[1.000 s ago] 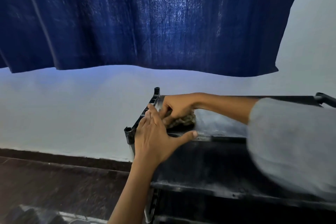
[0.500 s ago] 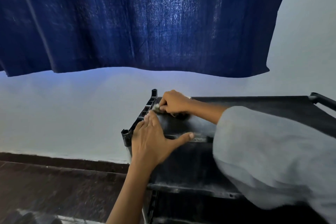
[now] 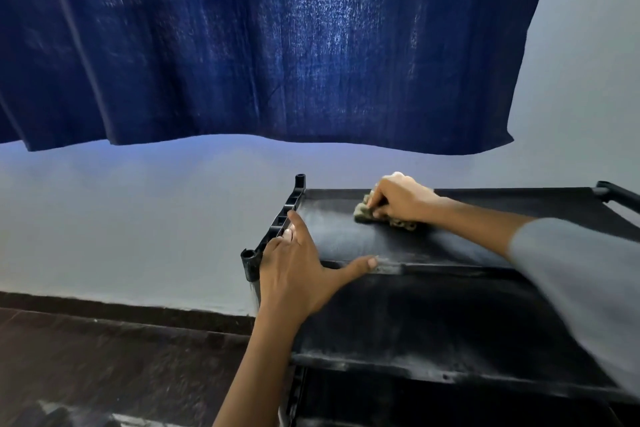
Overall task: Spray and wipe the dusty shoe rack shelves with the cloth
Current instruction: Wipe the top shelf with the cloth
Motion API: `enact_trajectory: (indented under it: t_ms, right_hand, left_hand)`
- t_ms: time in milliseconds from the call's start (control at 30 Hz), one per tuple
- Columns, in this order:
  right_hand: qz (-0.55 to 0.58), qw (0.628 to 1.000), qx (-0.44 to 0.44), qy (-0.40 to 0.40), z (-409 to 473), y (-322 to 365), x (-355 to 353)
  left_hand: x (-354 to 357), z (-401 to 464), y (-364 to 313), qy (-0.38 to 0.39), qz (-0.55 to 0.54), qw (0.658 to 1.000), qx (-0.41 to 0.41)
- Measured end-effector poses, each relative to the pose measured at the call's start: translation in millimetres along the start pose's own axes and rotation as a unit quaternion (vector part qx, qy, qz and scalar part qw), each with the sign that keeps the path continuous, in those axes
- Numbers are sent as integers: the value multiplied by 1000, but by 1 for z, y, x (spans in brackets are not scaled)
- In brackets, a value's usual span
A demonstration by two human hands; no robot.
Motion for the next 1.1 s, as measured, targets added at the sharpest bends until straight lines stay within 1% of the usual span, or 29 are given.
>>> enact_trajectory:
  t_ms: [67, 100, 133, 167, 233, 267, 333, 367, 433, 533, 600, 633, 700, 767, 833, 900, 1033, 1100]
  right_hand:
    - [3, 999, 28, -32, 16, 0, -3]
    - [-6, 999, 17, -26, 18, 8, -3]
    - [0, 1000, -8, -3, 17, 21, 0]
    - [29, 998, -40, 42, 8, 38, 5]
    - [116, 976, -104, 150, -25, 71, 11]
    - [139, 965, -125, 186, -41, 80, 7]
    - [157, 951, -133, 229, -63, 81, -2]
    - [165, 949, -127, 235, -66, 77, -4]
    - [160, 957, -110, 213, -58, 66, -1]
    - [68, 988, -75, 113, -19, 44, 1]
    - [59, 995, -57, 64, 2, 39, -1]
    - [64, 995, -56, 53, 9, 44, -1]
    - [76, 992, -79, 60, 11, 68, 6]
    - [86, 984, -121, 94, -5, 100, 13]
    - [103, 973, -161, 128, -31, 114, 12]
    - [105, 970, -163, 148, -60, 94, -1]
    - [69, 978, -68, 185, -127, -3, -33]
    - [115, 978, -22, 170, -152, -32, -44]
  left_hand:
    - [-3, 2, 2, -6, 8, 1000, 0]
    - [-3, 3, 4, -5, 8, 1000, -3]
    - [-2, 3, 5, 0, 5, 1000, -7]
    - [-1, 3, 6, 5, 3, 1000, -10]
    - [0, 3, 6, 15, -9, 1000, -16]
    - [1, 2, 5, 21, -15, 999, -19]
    - [2, 1, 3, 30, -23, 999, -24]
    - [2, 0, 2, 35, -23, 999, -26]
    - [3, 1, 2, 39, -20, 999, -23]
    - [7, 4, 3, 40, -7, 999, -3]
    - [9, 4, 2, 40, 15, 999, 9]
    - [9, 4, 1, 39, 25, 999, 13]
    - [7, 4, -1, 38, 41, 998, 17]
    - [5, 4, -3, 37, 40, 998, 16]
    - [3, 3, -2, 39, 25, 999, 4]
    - [2, 2, -1, 40, 13, 999, -6]
    - [-1, -1, -2, 34, 13, 999, -4]
    - [-2, 0, -3, 23, 15, 1000, -3]
Point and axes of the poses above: each hand's wrist, its own z-axis towards the middle knuckle, its own x-axis out of the palm, y = z × x, the point moved 10 cm from there along z, towards the middle knuckle, and after that the axes turned 4 degrees about -x, right-handed, at the moved point
